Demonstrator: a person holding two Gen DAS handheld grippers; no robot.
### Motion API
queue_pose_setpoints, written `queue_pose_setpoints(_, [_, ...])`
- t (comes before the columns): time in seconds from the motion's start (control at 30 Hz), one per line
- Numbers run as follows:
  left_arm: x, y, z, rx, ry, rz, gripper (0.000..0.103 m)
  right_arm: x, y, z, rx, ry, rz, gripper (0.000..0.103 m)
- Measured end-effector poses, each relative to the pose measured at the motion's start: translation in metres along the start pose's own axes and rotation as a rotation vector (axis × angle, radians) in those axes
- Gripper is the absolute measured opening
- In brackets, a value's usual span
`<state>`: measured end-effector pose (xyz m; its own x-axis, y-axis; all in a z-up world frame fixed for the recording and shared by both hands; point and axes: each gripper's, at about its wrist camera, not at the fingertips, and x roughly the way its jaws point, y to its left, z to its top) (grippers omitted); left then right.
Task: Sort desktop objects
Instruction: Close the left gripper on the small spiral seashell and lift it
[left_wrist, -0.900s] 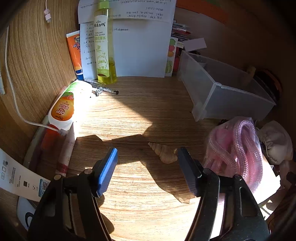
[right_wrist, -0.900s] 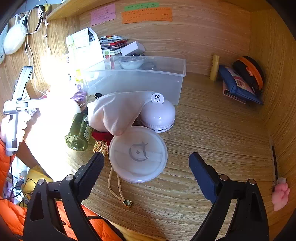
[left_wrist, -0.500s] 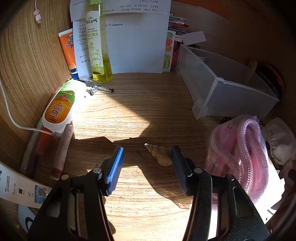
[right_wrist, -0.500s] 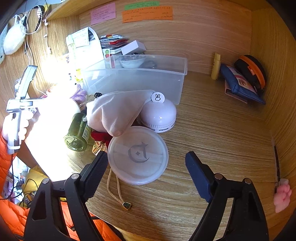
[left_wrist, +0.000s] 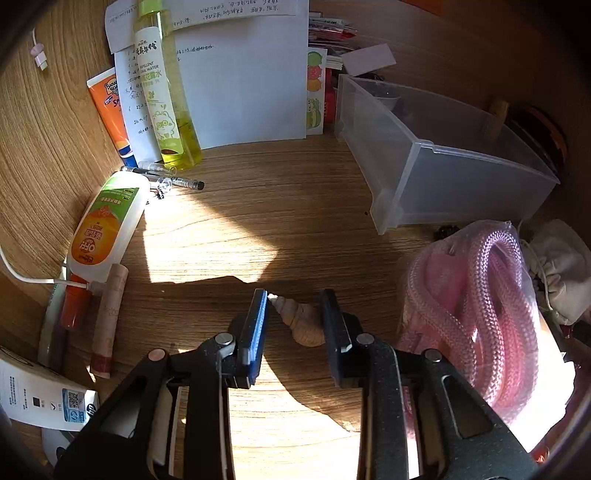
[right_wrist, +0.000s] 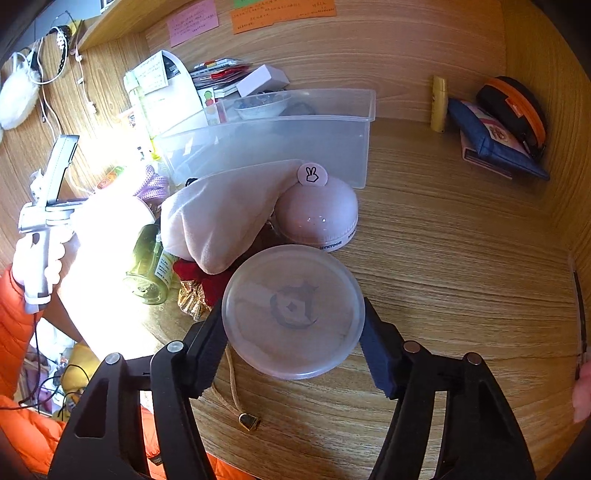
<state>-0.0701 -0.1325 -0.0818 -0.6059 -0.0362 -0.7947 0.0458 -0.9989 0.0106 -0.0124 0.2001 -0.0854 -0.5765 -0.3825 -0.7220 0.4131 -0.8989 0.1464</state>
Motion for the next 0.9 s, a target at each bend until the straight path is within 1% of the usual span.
queue_pose_setpoints(0.1, [0.000, -0.002, -0.002, 0.010, -0.013, 0.014, 0.028, 0.002, -0.001, -0.004, 0.013, -0.003, -0.004, 0.062])
queue_pose_setpoints(0.2, [-0.003, -0.001, -0.003, 0.002, -0.029, 0.024, 0.025, 0.005, -0.003, -0.009, 0.028, -0.005, -0.014, 0.062])
queue_pose_setpoints(0.23, [-0.005, -0.001, -0.003, -0.001, -0.036, 0.030, 0.022, 0.005, -0.004, -0.011, 0.034, -0.006, -0.015, 0.062])
queue_pose_setpoints(0.27, [-0.008, -0.001, -0.003, -0.003, -0.045, 0.036, 0.013, 0.005, -0.006, -0.013, 0.038, -0.007, -0.018, 0.062])
queue_pose_setpoints(0.3, [-0.010, 0.000, -0.003, -0.002, -0.051, 0.044, 0.010, 0.005, -0.007, -0.015, 0.042, -0.010, -0.023, 0.062])
queue_pose_setpoints(0.4, [-0.016, -0.001, -0.003, 0.002, -0.065, 0.045, 0.009, -0.002, -0.011, -0.011, 0.046, -0.023, -0.038, 0.062])
queue_pose_setpoints(0.5, [-0.014, -0.001, -0.004, 0.005, -0.058, 0.042, 0.009, -0.009, -0.015, -0.005, 0.046, -0.042, -0.044, 0.062])
queue_pose_setpoints(0.6, [-0.014, 0.002, -0.008, -0.011, -0.048, 0.028, 0.009, -0.013, -0.016, -0.001, 0.041, -0.055, -0.053, 0.062])
queue_pose_setpoints(0.7, [-0.024, 0.008, -0.011, -0.032, -0.061, 0.009, 0.009, -0.017, -0.015, 0.000, 0.034, -0.060, -0.064, 0.062])
queue_pose_setpoints(0.73, [-0.028, 0.011, -0.012, -0.037, -0.070, 0.004, 0.010, -0.018, -0.015, 0.000, 0.031, -0.062, -0.066, 0.062])
queue_pose_setpoints(0.8, [-0.038, 0.016, -0.013, -0.050, -0.082, 0.003, 0.017, -0.019, -0.016, 0.001, 0.029, -0.067, -0.070, 0.062])
queue_pose_setpoints(0.87, [-0.045, 0.022, -0.014, -0.061, -0.092, 0.002, 0.031, -0.022, -0.017, 0.003, 0.025, -0.073, -0.076, 0.062])
queue_pose_setpoints(0.9, [-0.046, 0.025, -0.014, -0.062, -0.092, 0.009, 0.034, -0.023, -0.018, 0.005, 0.023, -0.077, -0.078, 0.062])
